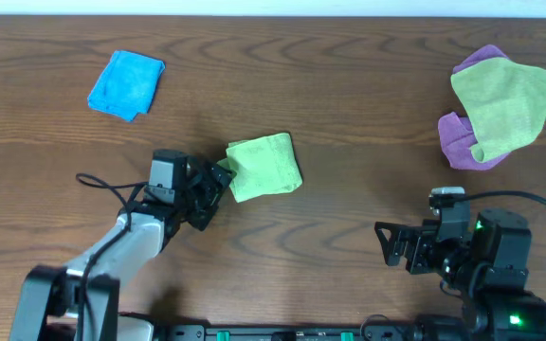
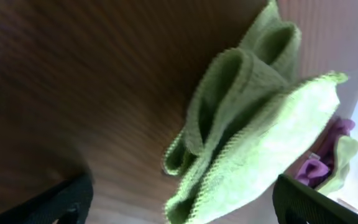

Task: Fold the cloth
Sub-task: 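Move the left gripper to the folded green cloth and grasp it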

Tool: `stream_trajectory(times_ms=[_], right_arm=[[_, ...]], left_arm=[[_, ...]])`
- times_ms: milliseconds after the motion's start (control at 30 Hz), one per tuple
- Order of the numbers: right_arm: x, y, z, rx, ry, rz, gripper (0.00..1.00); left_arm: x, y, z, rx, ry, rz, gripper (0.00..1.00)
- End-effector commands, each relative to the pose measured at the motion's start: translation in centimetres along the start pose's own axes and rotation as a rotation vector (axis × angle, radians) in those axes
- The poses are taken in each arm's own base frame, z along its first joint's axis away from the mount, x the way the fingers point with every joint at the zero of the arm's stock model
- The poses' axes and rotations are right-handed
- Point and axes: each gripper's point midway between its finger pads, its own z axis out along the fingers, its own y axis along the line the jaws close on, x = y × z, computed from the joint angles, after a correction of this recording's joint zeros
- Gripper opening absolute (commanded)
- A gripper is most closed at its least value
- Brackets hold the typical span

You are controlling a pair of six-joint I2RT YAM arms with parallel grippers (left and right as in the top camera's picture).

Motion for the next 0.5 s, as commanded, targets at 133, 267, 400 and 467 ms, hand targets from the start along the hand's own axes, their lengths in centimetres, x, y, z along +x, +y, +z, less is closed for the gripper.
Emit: stream_trajectory(times_ms=[133,267,400,467], right_arm=[[0.0,0.0,-0.1,-0.003,-0.005,0.009,0.99],[0.0,0.0,-0.1,-0.003,-0.005,0.009,0.99],[0.0,0.0,-0.1,-0.003,-0.004,0.010,0.99],[0.0,0.0,-0.1,-0.003,-0.004,0.009,0.99]], left_arm=[[0.5,0.5,2.0,-0.005,0.030,-0.023,0.93],[0.7,1.0,3.3,-0.015,0.034,-0.038,0.92],[0.8,1.1,4.6,-0.009,0.032,-0.027,0.89],[0.7,1.3,5.2,-0.008,0.024,-0.038,0.87]])
